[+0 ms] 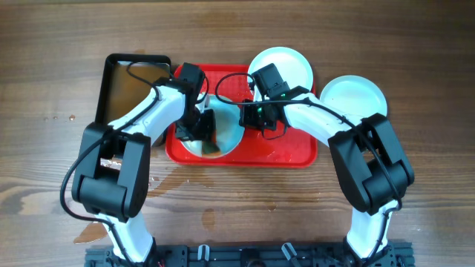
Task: Clean dirty plates on tray and stack at the side
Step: 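Scrub the plate with the sponge while the right gripper holds the rim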
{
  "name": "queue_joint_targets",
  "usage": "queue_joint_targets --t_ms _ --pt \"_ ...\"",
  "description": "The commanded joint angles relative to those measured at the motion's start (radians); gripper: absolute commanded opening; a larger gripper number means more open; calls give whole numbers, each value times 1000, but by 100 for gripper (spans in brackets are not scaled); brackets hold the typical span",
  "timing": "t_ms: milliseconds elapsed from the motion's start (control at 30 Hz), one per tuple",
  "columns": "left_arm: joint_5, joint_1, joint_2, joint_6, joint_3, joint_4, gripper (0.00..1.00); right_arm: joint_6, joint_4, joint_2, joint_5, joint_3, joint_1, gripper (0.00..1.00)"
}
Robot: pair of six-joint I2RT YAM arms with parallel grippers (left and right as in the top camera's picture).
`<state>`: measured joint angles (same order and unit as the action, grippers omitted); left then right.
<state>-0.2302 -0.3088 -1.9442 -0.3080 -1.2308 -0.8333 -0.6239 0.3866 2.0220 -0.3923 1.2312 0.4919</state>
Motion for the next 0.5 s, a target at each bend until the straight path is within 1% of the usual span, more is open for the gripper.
queue_joint_targets --t_ms 0,67,167,300,400,467 --pt "353 13 -34 -312 27 142 4 -26 -12 16 -31 9 5 4" --pt "421 12 -34 -388 27 212 4 -26 -12 16 -31 9 5 4" --pt "467 11 -34 -467 26 311 4 -27 -13 16 -27 9 5 4" --pt "479 11 -27 -467 22 378 4 -26 -12 16 -27 9 5 4" --pt "562 11 -16 -462 5 359 4 -26 -12 16 -27 9 5 4" --pt "583 11 -1 -454 0 327 4 -26 -12 16 -27 9 5 5"
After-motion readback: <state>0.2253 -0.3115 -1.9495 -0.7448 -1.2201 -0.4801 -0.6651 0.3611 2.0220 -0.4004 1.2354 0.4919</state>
